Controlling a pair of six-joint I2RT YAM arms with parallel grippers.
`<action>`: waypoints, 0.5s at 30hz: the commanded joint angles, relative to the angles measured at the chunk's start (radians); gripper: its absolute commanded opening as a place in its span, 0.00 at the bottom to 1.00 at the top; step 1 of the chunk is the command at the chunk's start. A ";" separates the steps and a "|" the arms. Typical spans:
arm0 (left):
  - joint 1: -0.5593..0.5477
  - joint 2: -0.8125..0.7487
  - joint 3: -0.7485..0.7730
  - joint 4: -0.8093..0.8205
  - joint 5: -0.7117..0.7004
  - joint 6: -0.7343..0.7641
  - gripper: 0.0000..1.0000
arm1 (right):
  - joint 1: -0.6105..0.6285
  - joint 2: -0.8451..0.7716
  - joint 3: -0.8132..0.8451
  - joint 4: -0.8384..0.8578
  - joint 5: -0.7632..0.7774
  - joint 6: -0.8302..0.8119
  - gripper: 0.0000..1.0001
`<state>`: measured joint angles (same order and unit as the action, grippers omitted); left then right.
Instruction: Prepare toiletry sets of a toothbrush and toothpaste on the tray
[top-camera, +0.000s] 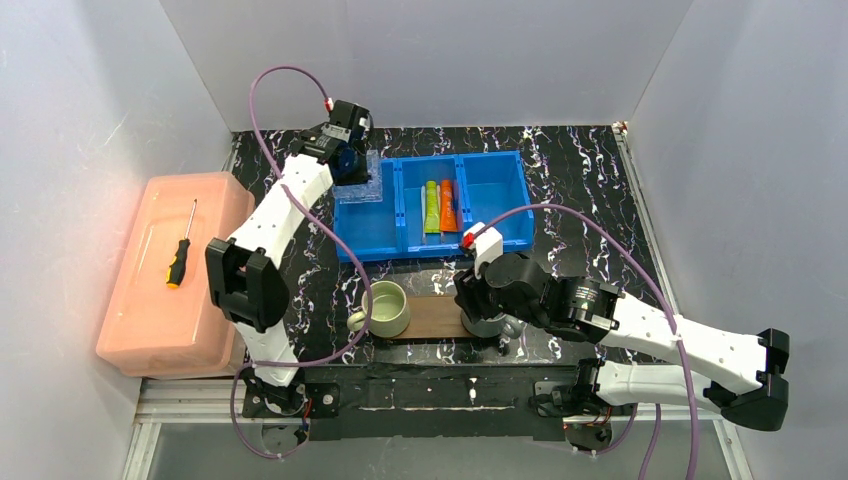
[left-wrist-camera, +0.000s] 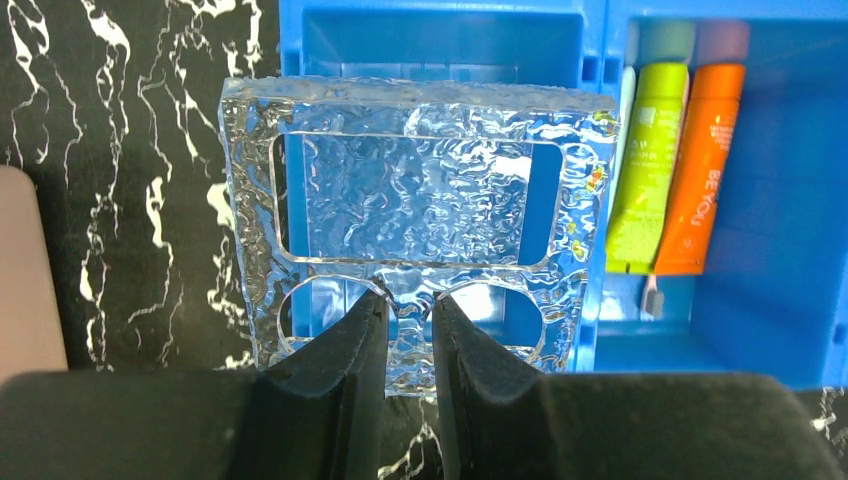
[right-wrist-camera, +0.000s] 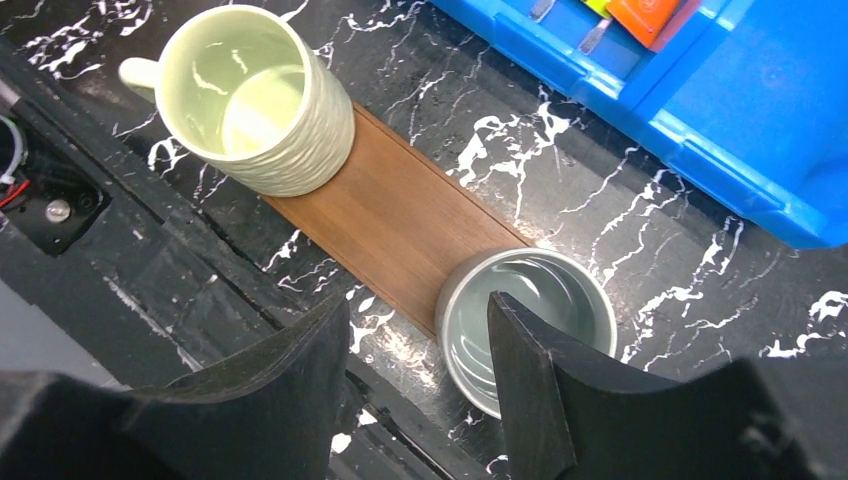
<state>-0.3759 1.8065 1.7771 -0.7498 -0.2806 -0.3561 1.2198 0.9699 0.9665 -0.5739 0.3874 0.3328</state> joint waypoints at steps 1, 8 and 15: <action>0.003 -0.106 0.001 -0.100 0.035 -0.038 0.00 | 0.005 0.002 0.046 -0.004 0.095 -0.008 0.62; -0.041 -0.229 -0.020 -0.195 0.061 -0.089 0.00 | 0.004 0.020 0.061 -0.060 0.229 0.005 0.63; -0.170 -0.305 0.019 -0.328 -0.023 -0.133 0.00 | -0.019 0.070 0.084 -0.111 0.368 0.017 0.63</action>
<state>-0.4713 1.5631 1.7561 -0.9661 -0.2348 -0.4500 1.2186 1.0122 0.9890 -0.6491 0.6258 0.3378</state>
